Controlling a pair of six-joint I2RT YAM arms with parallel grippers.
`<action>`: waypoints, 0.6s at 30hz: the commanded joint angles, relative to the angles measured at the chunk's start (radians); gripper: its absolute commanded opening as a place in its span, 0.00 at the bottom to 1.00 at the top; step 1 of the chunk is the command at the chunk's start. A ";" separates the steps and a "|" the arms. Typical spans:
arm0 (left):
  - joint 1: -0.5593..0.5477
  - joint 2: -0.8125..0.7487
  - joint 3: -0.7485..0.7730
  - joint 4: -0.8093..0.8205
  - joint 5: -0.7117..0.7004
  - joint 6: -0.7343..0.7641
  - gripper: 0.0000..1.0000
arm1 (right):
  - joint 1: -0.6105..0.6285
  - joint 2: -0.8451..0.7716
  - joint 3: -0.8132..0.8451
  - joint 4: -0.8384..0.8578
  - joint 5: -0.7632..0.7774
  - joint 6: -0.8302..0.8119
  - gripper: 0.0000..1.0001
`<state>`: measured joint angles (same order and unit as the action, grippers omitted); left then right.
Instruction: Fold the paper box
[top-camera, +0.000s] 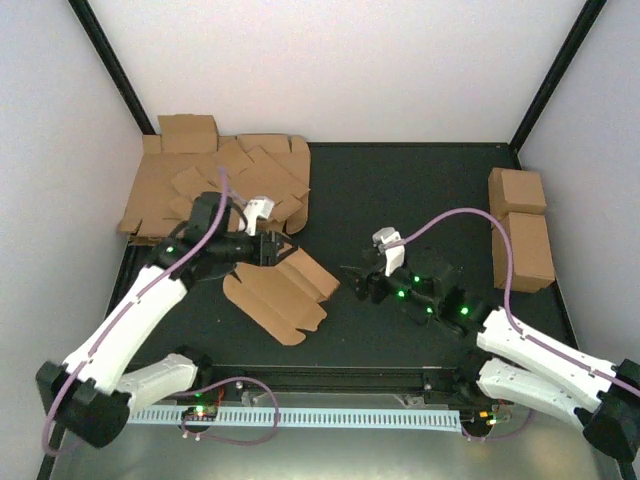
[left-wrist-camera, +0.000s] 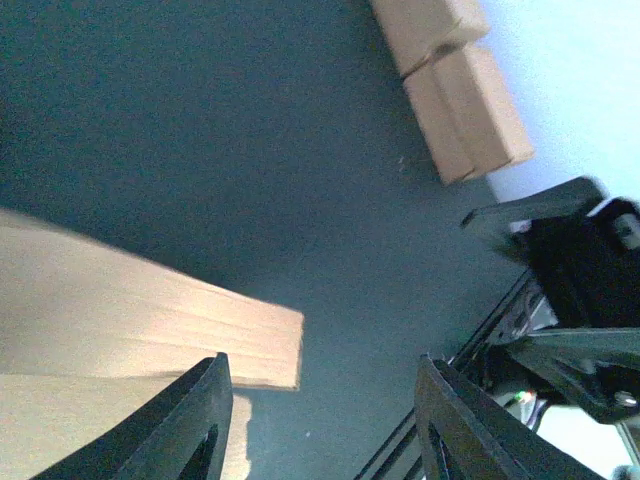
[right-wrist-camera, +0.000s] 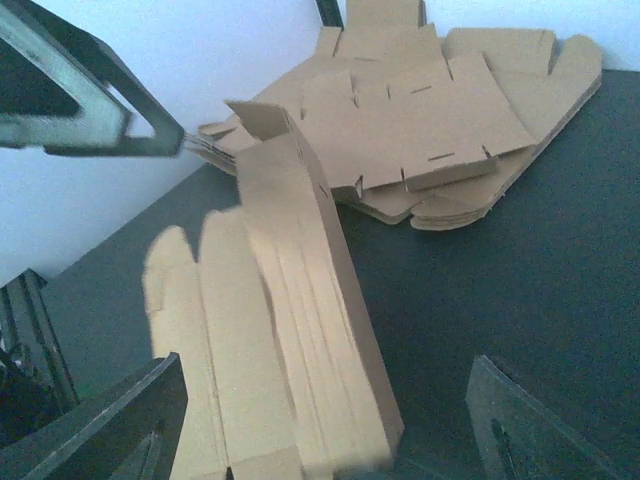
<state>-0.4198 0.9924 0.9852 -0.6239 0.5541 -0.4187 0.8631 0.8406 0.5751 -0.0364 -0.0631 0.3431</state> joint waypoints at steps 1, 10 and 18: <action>0.004 0.127 -0.010 -0.083 0.045 0.045 0.51 | -0.003 0.063 0.011 0.044 -0.012 -0.002 0.81; 0.007 -0.132 -0.083 -0.121 -0.265 -0.042 0.69 | 0.002 0.333 0.188 -0.091 -0.092 -0.071 0.84; 0.009 -0.341 -0.269 -0.183 -0.421 -0.263 0.80 | 0.098 0.561 0.400 -0.238 -0.018 -0.159 0.85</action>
<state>-0.4191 0.7189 0.7967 -0.7326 0.2581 -0.5320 0.9264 1.3266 0.9039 -0.1871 -0.1146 0.2317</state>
